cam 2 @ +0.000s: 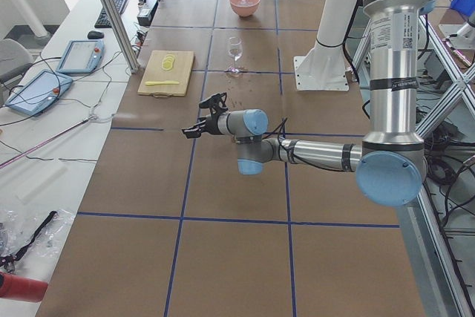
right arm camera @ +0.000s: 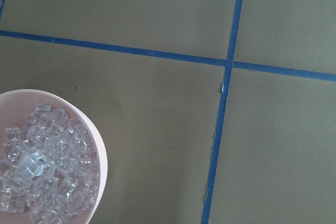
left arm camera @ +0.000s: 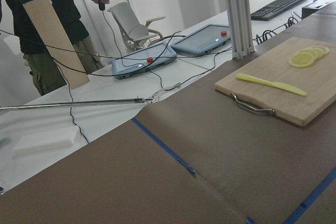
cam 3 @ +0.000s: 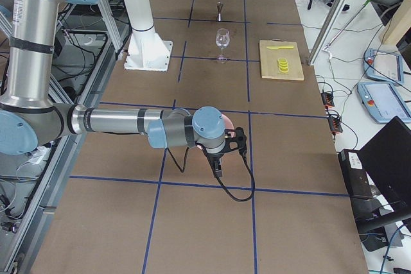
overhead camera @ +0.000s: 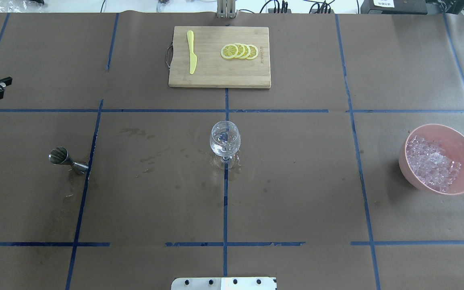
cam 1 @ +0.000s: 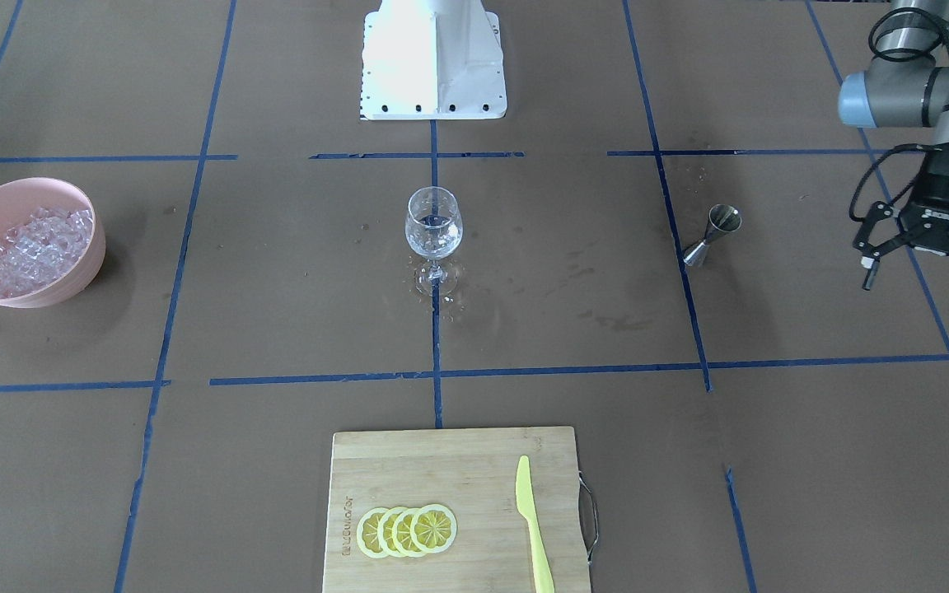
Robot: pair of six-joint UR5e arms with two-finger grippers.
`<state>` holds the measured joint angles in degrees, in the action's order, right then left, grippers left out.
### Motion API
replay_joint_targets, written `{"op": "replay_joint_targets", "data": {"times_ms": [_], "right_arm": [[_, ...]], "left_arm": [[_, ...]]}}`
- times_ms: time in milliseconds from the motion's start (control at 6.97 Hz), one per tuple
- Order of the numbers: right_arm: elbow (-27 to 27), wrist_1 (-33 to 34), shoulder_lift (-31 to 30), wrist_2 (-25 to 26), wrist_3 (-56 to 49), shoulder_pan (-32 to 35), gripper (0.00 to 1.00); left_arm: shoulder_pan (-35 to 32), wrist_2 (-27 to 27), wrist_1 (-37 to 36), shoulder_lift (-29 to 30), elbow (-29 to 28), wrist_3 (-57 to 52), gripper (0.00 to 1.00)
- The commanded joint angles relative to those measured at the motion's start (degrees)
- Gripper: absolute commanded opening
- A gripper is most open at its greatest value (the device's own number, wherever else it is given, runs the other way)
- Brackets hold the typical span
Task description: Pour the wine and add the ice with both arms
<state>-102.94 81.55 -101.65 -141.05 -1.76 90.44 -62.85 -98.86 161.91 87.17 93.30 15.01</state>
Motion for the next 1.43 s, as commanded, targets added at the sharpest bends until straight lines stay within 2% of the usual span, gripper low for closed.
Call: {"op": "replay_joint_targets", "data": {"times_ms": [0,143,287,573,717,1004,1147,1290], "right_arm": [[0.0,-0.2,0.0,0.0,0.0,0.0,1.0],[0.0,-0.1,-0.1,0.0,-0.1,0.0,1.0],[0.0,-0.2,-0.3,0.0,-0.1,0.0,1.0],[0.0,-0.2,-0.6,0.0,-0.1,0.0,1.0],[0.1,-0.2,-0.6,0.0,-0.1,0.0,1.0],[0.1,-0.2,-0.7,0.0,-0.1,0.0,1.0],[0.0,-0.2,-0.7,-0.1,-0.1,0.0,1.0],[-0.3,-0.2,-0.7,-0.1,-0.1,0.0,1.0]], "left_arm": [[-11.9,-7.5,-15.4,1.7,1.8,-14.5,1.0],[-18.0,-16.2,-21.3,1.7,1.5,-20.3,1.0],[-24.7,-25.7,-32.2,1.9,0.9,-20.9,1.0],[-25.6,-26.0,-38.7,-3.5,0.0,-21.2,1.0],[-25.6,-26.1,-46.3,-3.8,0.1,-21.2,1.0],[-25.8,-26.8,-70.2,-0.9,2.0,-21.3,1.0],[-26.8,-33.3,-73.7,-1.8,4.0,-22.2,1.0],[-27.1,-36.6,-73.1,-4.6,5.9,-22.4,1.0]]}}
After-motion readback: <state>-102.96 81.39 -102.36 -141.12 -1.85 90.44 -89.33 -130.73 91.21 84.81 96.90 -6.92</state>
